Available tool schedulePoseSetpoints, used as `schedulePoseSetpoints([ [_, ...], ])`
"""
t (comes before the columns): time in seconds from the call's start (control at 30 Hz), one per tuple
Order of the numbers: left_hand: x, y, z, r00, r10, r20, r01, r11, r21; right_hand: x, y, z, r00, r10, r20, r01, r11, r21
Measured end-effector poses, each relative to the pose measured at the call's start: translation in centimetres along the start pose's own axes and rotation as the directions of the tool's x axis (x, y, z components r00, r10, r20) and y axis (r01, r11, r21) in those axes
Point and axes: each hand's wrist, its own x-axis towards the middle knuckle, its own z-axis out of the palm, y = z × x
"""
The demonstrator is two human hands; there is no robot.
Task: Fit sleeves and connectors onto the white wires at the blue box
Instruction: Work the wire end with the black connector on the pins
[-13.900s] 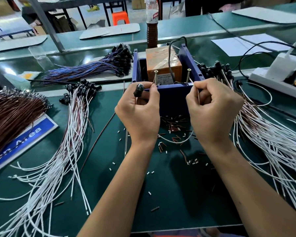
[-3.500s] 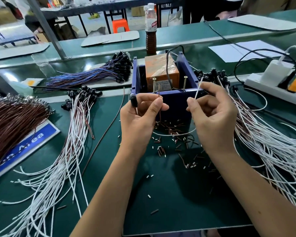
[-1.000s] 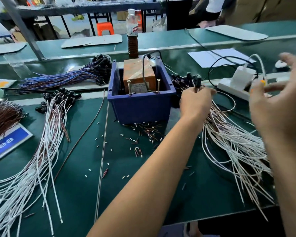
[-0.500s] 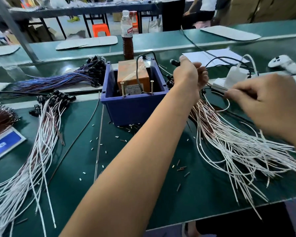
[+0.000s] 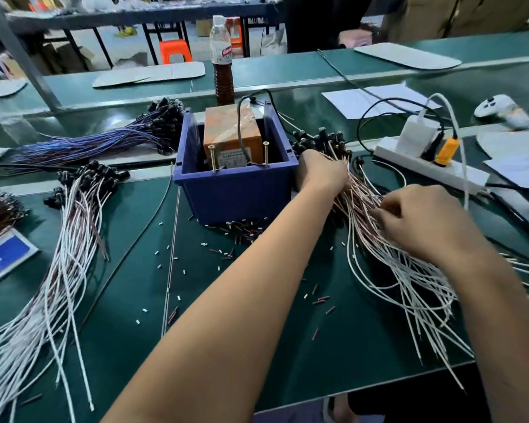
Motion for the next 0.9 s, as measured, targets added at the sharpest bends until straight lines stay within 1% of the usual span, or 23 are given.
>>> schedulePoseSetpoints([
  [0.07,-0.2,-0.6,0.3,0.995,0.082,-0.062,-0.068,0.978,0.199,0.3,-0.2,0.8,0.998,0.027,-0.056,-0.026,1.0,0.011],
  [0.13,-0.5,-1.0,0.3,0.98,0.171,-0.103,-0.13,0.938,0.321,0.6,-0.1,1.2,0.997,0.058,-0.057,-0.056,0.998,0.031],
  [0.27,-0.7,-1.7,0.4,0.941,0.304,-0.15,-0.222,0.886,0.407,1.0,0.0,1.5,0.993,0.108,-0.042,-0.106,0.993,0.05],
  [0.4,-0.7,-2.4,0.2,0.938,0.33,-0.104,-0.262,0.874,0.41,1.1,-0.1,1.7,0.988,0.148,-0.041,-0.143,0.983,0.111],
  [0.5,-1.4,-2.9,0.0,0.956,0.291,-0.045,-0.249,0.88,0.404,1.1,-0.6,1.6,0.987,0.142,-0.073,-0.131,0.981,0.141],
  [0.57,-2.1,-3.1,-0.5,0.975,0.219,0.036,-0.216,0.899,0.381,1.1,-1.1,1.5,0.989,0.123,-0.082,-0.109,0.981,0.161],
  [0.63,-2.7,-3.3,-1.7,0.98,0.151,0.127,-0.186,0.921,0.343,1.2,-2.0,1.3,0.993,0.09,-0.082,-0.074,0.981,0.177],
  [0.73,-3.8,-3.6,-4.3,0.971,0.044,0.234,-0.12,0.939,0.323,1.3,-3.8,1.1,0.996,0.039,-0.084,-0.022,0.982,0.189],
  [0.83,-5.3,-3.7,-8.0,0.946,-0.059,0.317,-0.022,0.969,0.247,0.9,-6.7,1.2,0.996,-0.041,-0.077,0.056,0.977,0.207],
  [0.9,-6.2,-4.0,-10.9,0.924,-0.069,0.375,-0.04,0.96,0.276,0.3,-8.4,0.9,0.991,-0.126,-0.035,0.13,0.97,0.203],
])
